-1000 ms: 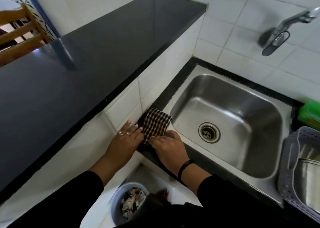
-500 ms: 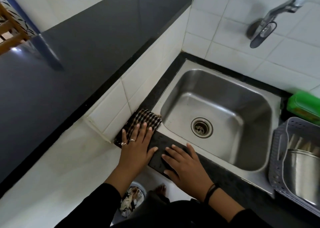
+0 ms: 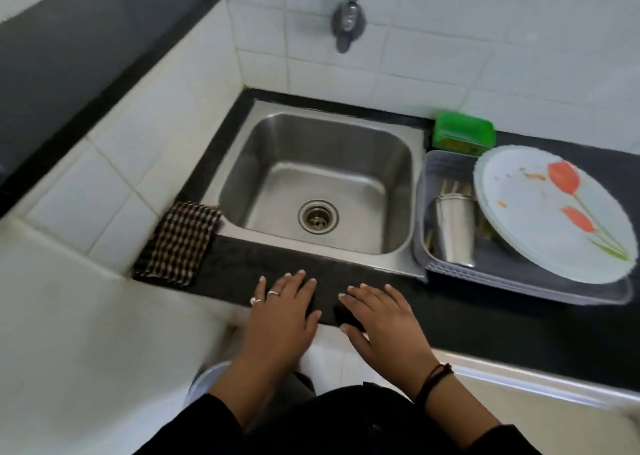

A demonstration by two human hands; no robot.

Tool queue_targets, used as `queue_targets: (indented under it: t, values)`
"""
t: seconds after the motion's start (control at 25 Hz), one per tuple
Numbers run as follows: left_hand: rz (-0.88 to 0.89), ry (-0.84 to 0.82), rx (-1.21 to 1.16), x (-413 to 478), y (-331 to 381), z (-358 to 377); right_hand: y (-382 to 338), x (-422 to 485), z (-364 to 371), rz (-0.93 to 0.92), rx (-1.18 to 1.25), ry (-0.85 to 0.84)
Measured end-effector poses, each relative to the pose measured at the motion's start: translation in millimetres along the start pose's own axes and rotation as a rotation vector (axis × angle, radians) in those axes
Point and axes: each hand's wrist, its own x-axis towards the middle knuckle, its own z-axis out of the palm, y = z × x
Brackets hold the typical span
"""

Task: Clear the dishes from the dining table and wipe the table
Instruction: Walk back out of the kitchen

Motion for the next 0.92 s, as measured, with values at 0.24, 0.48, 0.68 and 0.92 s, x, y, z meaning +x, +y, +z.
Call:
queue_targets:
  t: [0.24,0.48,0.68,0.92]
  values:
    - [0.031,-0.163,0.146,-53,98,58,42,-102,15,0.112,-0.198,-0.284]
    - [-0.073,-0.075,-0.151,-162,124,50,4,-166,3,-0.118,-0.001,-0.226]
    - [-0.299,0.037,-0.22,-316,114,38,-66,-211,5,-0.67,0.201,-0.173]
    - [-0.818,0.303,-0.152,-566,119,45,-233,-294,33,-1.259,0.294,-0.181]
